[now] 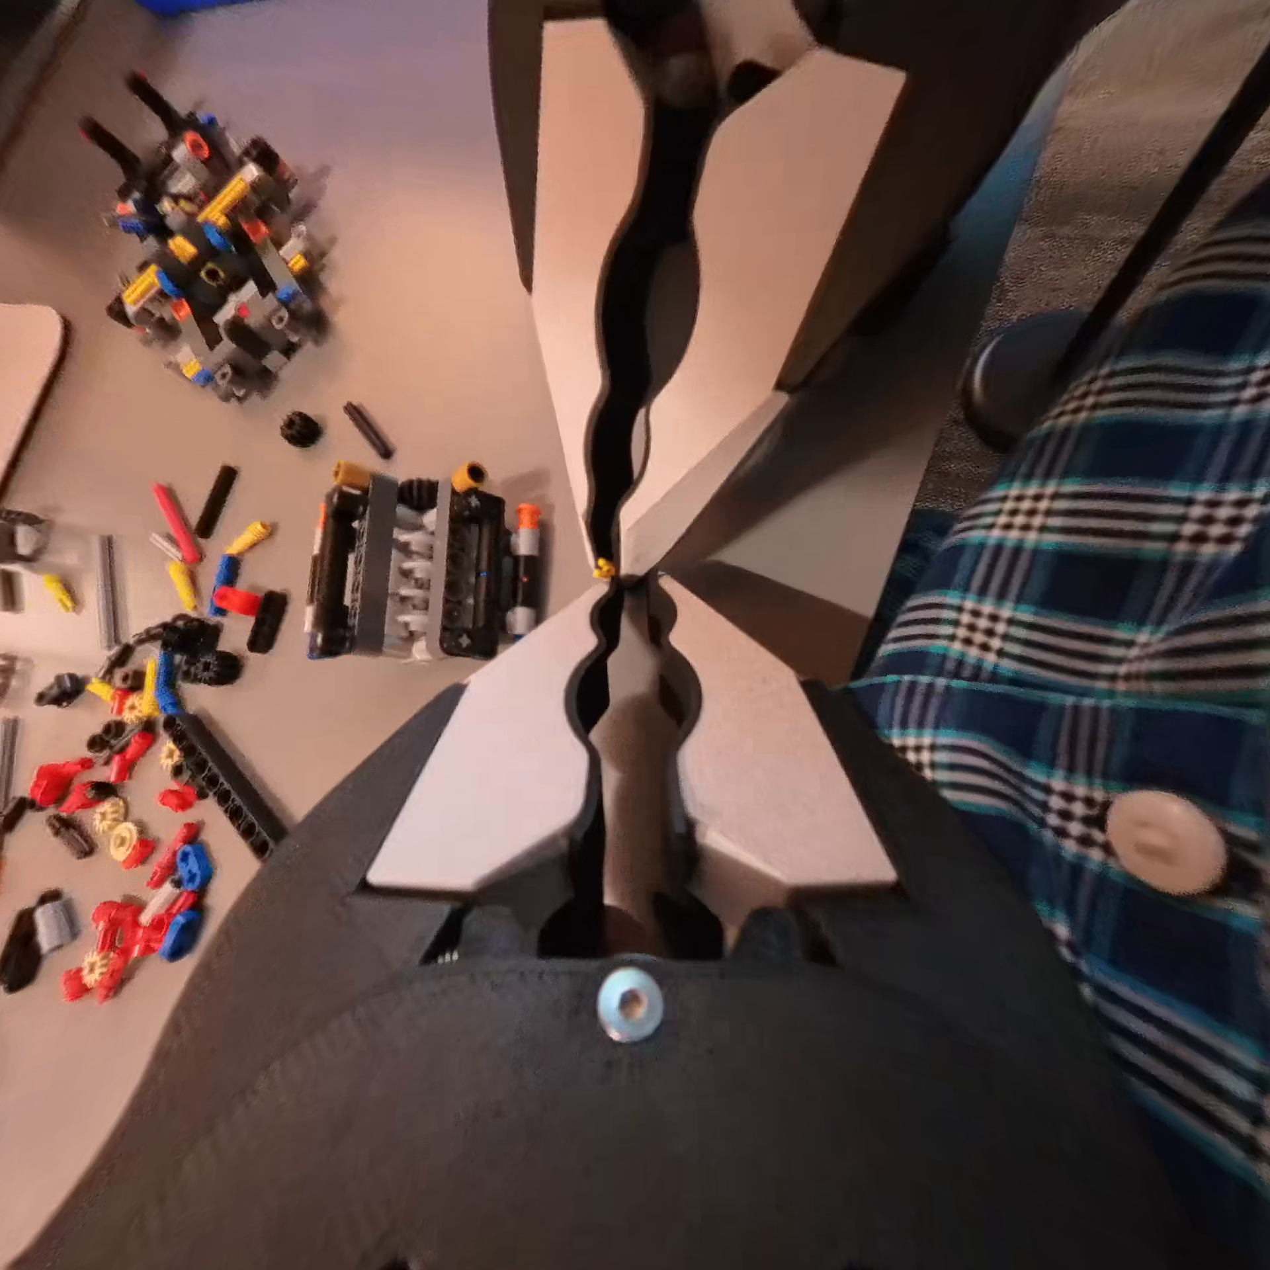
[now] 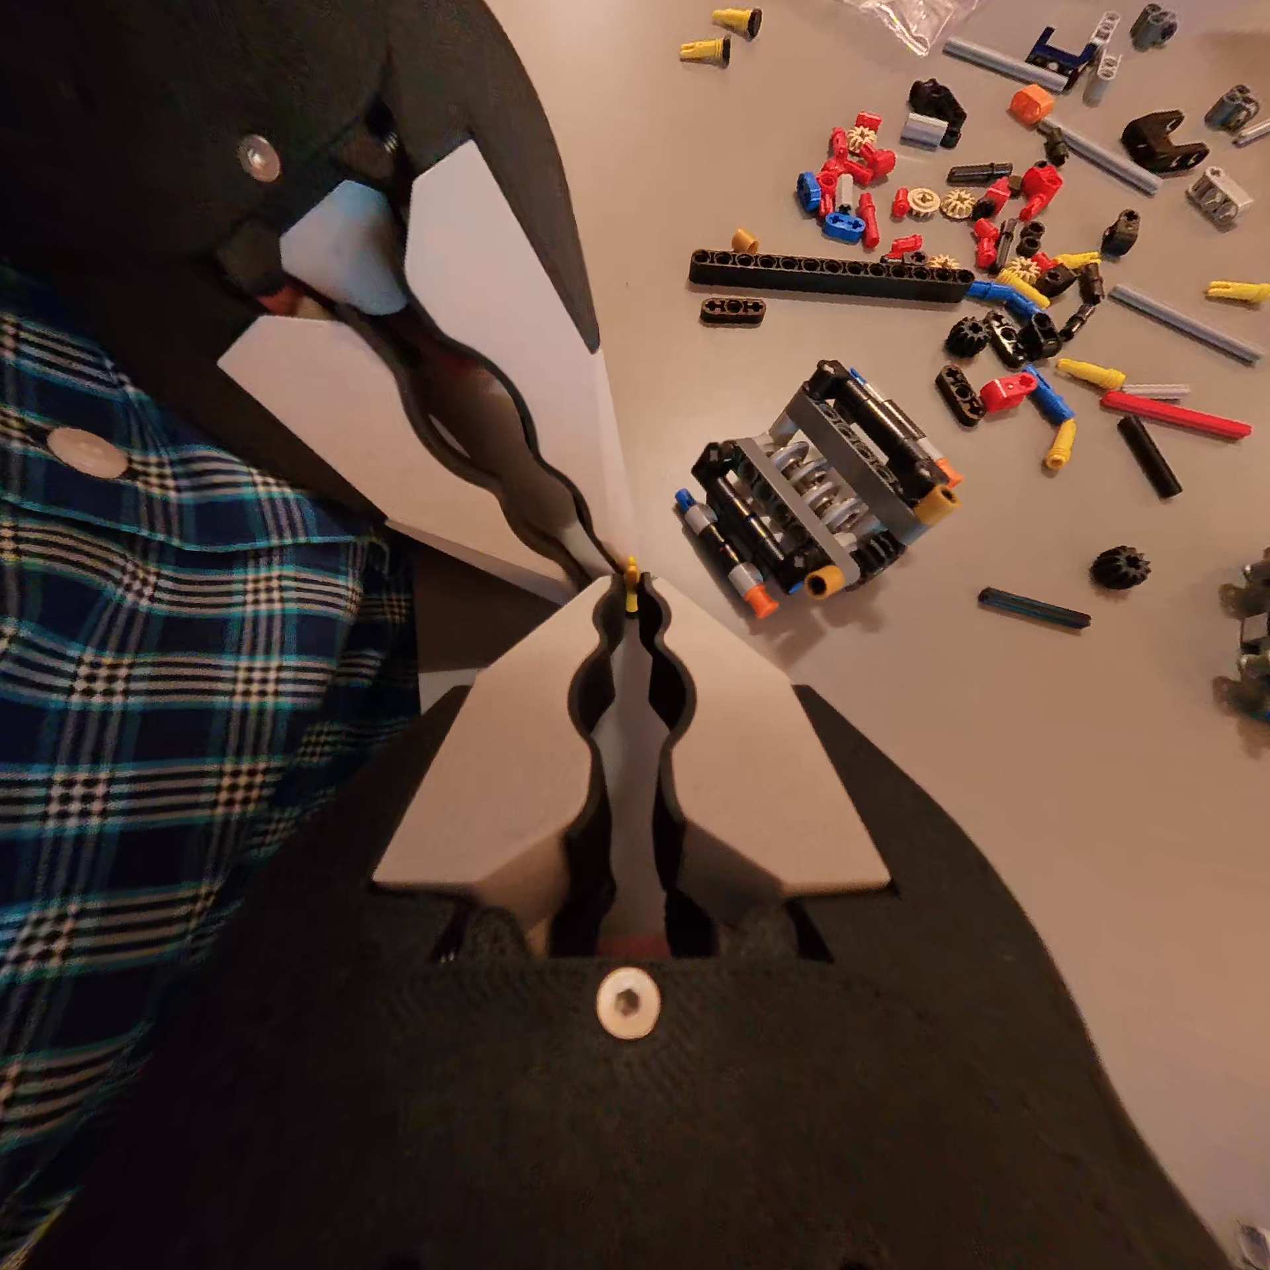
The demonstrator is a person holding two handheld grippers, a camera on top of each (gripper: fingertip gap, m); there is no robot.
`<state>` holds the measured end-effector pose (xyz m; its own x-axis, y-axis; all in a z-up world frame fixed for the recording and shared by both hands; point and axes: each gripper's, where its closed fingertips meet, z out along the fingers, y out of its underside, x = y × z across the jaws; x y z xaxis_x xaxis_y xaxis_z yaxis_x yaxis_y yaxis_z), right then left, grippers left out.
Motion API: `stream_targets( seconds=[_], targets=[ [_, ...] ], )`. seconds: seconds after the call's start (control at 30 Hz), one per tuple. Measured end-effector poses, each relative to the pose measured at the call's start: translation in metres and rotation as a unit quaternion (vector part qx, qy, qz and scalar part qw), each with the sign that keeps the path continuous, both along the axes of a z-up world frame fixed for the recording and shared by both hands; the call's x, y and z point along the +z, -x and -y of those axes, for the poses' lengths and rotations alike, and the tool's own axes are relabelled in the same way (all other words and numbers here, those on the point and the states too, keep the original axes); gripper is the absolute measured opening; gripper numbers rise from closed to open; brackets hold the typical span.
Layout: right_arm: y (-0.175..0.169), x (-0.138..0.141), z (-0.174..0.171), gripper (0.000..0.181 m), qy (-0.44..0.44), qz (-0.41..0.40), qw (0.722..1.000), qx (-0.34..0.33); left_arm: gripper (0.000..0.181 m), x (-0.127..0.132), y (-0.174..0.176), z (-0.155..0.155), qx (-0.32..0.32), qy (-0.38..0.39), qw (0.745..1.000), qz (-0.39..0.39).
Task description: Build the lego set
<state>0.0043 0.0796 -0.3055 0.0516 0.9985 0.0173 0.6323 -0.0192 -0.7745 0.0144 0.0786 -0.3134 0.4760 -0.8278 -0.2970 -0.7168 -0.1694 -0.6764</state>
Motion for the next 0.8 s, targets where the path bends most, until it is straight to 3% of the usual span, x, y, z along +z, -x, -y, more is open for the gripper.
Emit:
stream_targets(
  seconds=[0.4,0.53,0.8],
  targets=[
    [-0.012,0.000,-0.002,0.001,-0.025,-0.002,1.000,0.000,0.004,0.000,-0.012,-0.003,-0.018,-0.020,1.000,-0.006],
    [-0.012,0.001,-0.003,0.001,-0.017,-0.003,1.000,-0.006,0.012,0.001,-0.010,-0.007,-0.009,-0.021,1.000,0.001],
    [-0.005,0.002,-0.003,0.001,-0.004,-0.007,1.000,-0.012,0.012,0.002,0.001,-0.008,0.010,-0.021,1.000,0.000]
  ],
)
